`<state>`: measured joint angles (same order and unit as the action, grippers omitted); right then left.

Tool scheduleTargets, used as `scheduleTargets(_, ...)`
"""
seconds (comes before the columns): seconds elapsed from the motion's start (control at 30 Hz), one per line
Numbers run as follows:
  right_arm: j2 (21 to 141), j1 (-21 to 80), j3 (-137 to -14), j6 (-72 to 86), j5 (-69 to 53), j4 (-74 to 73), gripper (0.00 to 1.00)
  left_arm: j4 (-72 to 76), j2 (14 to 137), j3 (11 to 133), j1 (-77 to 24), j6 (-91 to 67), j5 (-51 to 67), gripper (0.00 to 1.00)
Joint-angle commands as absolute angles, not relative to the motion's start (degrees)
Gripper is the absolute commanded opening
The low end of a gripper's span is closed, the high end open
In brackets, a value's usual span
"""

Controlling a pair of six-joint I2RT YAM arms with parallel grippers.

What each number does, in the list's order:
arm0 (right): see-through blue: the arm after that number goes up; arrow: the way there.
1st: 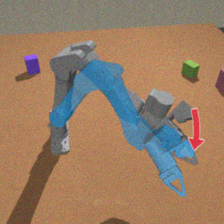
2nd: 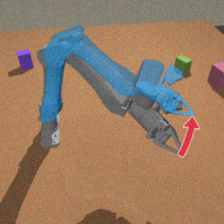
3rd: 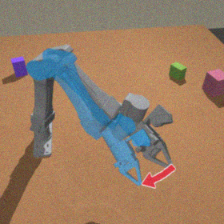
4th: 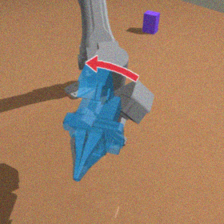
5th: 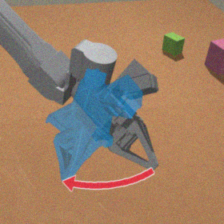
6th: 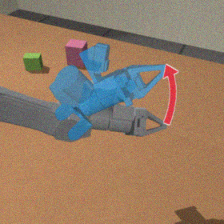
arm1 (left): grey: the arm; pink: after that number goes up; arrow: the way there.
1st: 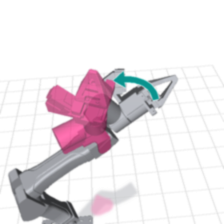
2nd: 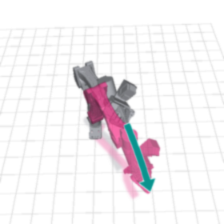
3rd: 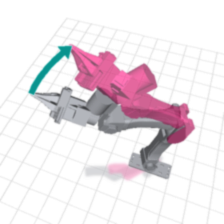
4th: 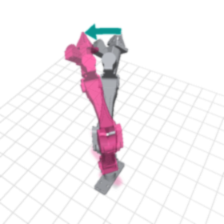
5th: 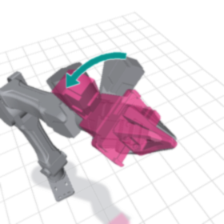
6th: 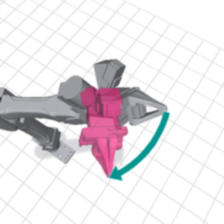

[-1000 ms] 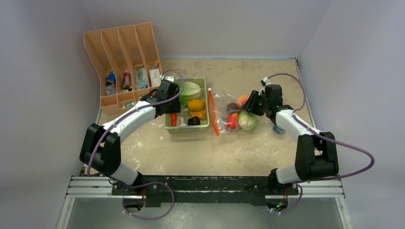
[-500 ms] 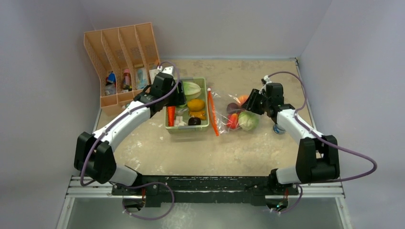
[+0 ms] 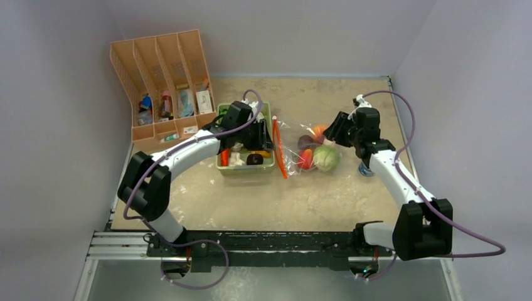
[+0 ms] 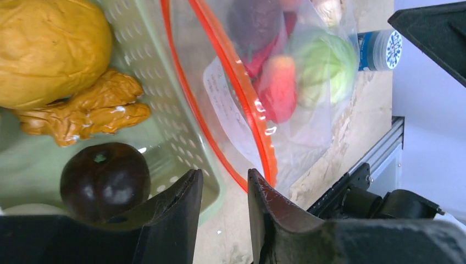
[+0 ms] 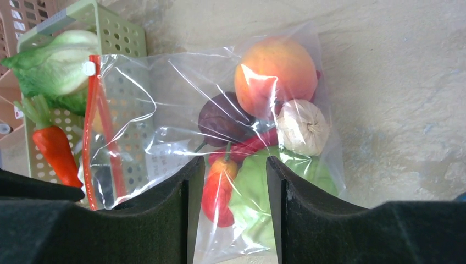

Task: Open the zip-top bag and remove the fake food
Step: Pick up the fake vegetable from the zipper food storage bag.

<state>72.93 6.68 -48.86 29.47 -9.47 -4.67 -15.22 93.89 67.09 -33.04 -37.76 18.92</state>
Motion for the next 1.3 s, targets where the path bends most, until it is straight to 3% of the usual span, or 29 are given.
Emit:
scheduleTargets(0.0, 70.5, 6.5, -49.5, 30.4, -4.2, -6.1, 0.49, -13.8, 92.8, 69.9, -33.7, -38.1, 20.7, 0.35)
scheduleTargets(0.23, 70.2, 6.5, -50.1, 30.3, -3.1, -6.9, 0.5, -16.9, 97.8, 72.6, -34.2, -41.0, 18.9, 0.2)
scheduleTargets(0.47, 69.7, 6.5, -49.2, 30.3, -2.1, -7.3, 0.51, -18.4, 98.4, 74.4, -34.5, -43.4, 12.9, 0.19)
scheduleTargets(0.57, 68.4, 6.5, -47.9, 32.1, 1.7, -7.8, 0.51, -14.5, 99.4, 74.8, -34.6, -44.7, 16.8, 0.19)
scheduleTargets(0.87, 65.1, 6.4, -45.1, 33.3, 4.6, -6.8, 0.53, -9.7, 103.3, 73.5, -37.0, -48.4, 15.9, 0.23)
scheduleTargets(1.03, 66.9, 6.4, -45.0, 34.8, 6.4, -8.5, 0.53, 2.9, 104.5, 71.0, -38.2, -54.7, 21.2, 0.23)
scheduleTargets(1.1, 65.9, 5.9, -44.2, 38.0, 9.7, -9.5, 0.53, 6.6, 104.9, 71.3, -39.1, -55.9, 23.7, 0.29)
scheduleTargets(1.17, 63.7, 5.6, -41.8, 38.4, 8.4, -6.5, 0.62, 8.9, 106.1, 72.7, -40.1, -56.2, 26.8, 0.34)
scheduleTargets(1.27, 62.8, 5.4, -40.3, 37.9, 5.1, -5.2, 0.63, 6.4, 109.4, 75.8, -41.2, -53.8, 27.7, 0.36)
